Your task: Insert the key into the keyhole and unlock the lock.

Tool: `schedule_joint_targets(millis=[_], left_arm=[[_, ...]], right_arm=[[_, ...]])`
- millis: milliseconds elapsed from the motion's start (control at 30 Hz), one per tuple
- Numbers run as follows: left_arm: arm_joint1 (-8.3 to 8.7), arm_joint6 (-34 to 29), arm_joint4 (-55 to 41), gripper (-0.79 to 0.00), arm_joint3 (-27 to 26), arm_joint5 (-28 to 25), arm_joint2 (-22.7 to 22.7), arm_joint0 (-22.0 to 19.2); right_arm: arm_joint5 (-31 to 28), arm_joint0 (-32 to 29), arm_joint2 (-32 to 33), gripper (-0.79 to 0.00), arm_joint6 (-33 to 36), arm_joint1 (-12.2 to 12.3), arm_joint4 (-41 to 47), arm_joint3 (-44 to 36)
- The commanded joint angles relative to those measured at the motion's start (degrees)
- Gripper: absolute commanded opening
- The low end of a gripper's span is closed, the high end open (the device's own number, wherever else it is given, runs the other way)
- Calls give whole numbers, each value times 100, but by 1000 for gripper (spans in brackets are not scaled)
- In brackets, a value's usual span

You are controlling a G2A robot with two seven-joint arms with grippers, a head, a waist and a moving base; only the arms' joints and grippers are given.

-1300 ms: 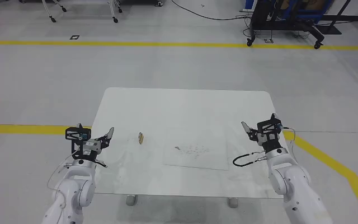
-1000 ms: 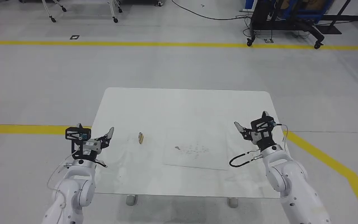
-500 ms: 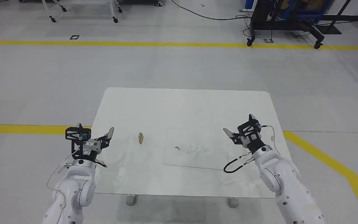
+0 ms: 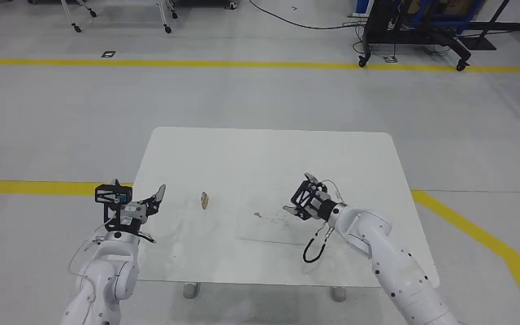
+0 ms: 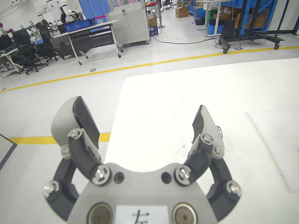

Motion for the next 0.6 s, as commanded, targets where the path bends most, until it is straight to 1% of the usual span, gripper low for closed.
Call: schedule_joint_targets(millis=[0,167,267,333,400,433,467,533,567], left_arm=[[0,0,0,0,0,0,0,0],[0,0,0,0,0,0,0,0],[0,0,0,0,0,0,0,0],[0,0,0,0,0,0,0,0],[0,0,0,0,0,0,0,0],[0,0,0,0,0,0,0,0],[0,0,0,0,0,0,0,0],[0,0,0,0,0,0,0,0],[0,0,0,0,0,0,0,0]], right_arm=[[-70,119,-152,0,-38,-19,-102,136],[-156,395,-596,0,-120,-99,-281,396],[-190,546,-793,0,-364,-135,-419,513],[-368,659,-905,0,-541,-159,-367,630],[-673,814,-999,-99,-615,-176,-314,756],[-850,887,-1067,-99,-609,-182,-336,811],[-1040,962,-1142,-80,-567,-189,-374,868],[-1328,1108,-1283,0,-439,-211,-400,987],[-1402,1172,-1348,0,-389,-227,-389,1047]])
